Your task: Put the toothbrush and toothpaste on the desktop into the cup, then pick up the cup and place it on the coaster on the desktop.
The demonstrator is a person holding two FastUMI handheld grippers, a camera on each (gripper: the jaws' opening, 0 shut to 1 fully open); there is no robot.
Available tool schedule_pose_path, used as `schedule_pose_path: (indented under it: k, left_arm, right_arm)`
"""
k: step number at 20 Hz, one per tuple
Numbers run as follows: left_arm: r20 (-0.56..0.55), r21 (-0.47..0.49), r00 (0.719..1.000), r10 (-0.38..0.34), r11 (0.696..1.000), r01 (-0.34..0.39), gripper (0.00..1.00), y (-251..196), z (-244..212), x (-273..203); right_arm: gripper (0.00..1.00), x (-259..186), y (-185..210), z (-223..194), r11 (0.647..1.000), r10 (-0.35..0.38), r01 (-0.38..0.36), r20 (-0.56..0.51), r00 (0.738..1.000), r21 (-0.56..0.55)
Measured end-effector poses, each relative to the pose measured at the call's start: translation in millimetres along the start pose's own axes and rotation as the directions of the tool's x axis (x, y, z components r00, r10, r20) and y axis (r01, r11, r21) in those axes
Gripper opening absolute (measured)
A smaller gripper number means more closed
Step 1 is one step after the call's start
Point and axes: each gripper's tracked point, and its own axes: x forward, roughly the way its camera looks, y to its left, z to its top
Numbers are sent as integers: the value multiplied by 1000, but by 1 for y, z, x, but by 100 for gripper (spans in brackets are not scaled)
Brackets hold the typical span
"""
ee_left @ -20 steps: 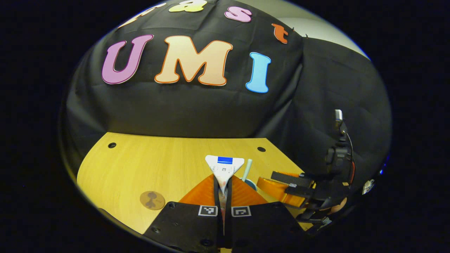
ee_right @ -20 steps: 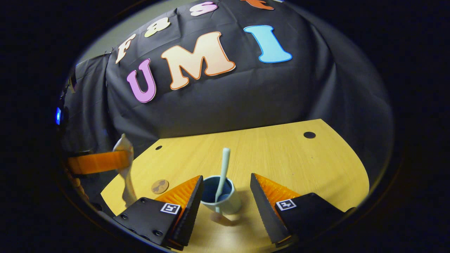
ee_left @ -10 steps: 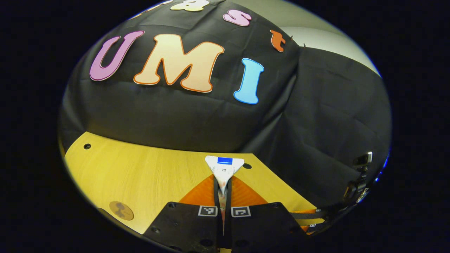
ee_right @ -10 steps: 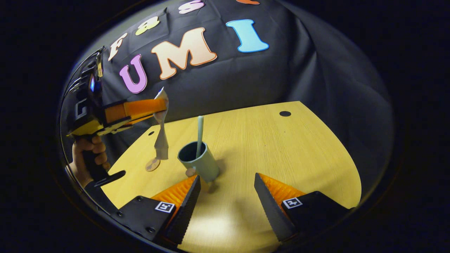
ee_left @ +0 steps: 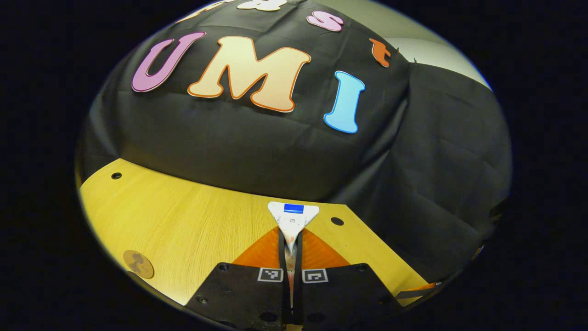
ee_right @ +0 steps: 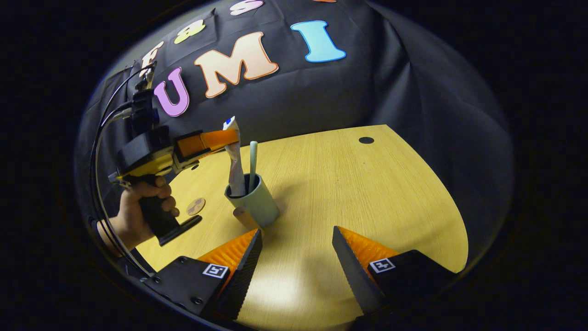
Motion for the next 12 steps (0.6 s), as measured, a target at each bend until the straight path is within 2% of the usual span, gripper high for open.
schedule_pose_path:
  k: [4, 7, 8, 9, 10, 11, 12]
  left_arm:
    - [-42, 1, 999, 23, 1000, -23, 5, -1, -21, -9]
    - [-36, 17, 999, 36, 999, -35, 9, 0, -18, -19]
    - [-41, 16, 999, 33, 999, -33, 6, 1, -19, -27]
    - [-41, 18, 998, 38, 999, -38, 28, 3, -18, -32]
    - [-44, 20, 998, 46, 999, -45, 36, 6, -18, -39]
    - [-47, 31, 997, 60, 998, -59, 70, 12, -18, -48]
    - [-41, 42, 997, 68, 997, -67, 80, 16, -18, -55]
  right_arm:
    - [95, 6, 7, 4, 1000, 20, -20, -2, 1000, -2]
    - [96, 13, 14, 11, 999, 36, -36, -10, 999, -6]
    - [96, 15, 18, 15, 999, 45, -45, -11, 999, -8]
    - [96, 18, 22, 18, 999, 51, -51, -21, 998, -13]
    - [97, 20, 27, 21, 998, 60, -60, -32, 998, -17]
    - [98, 23, 33, 22, 997, 68, -70, -50, 996, -21]
    - [98, 24, 40, 24, 996, 80, -83, -75, 994, -31]
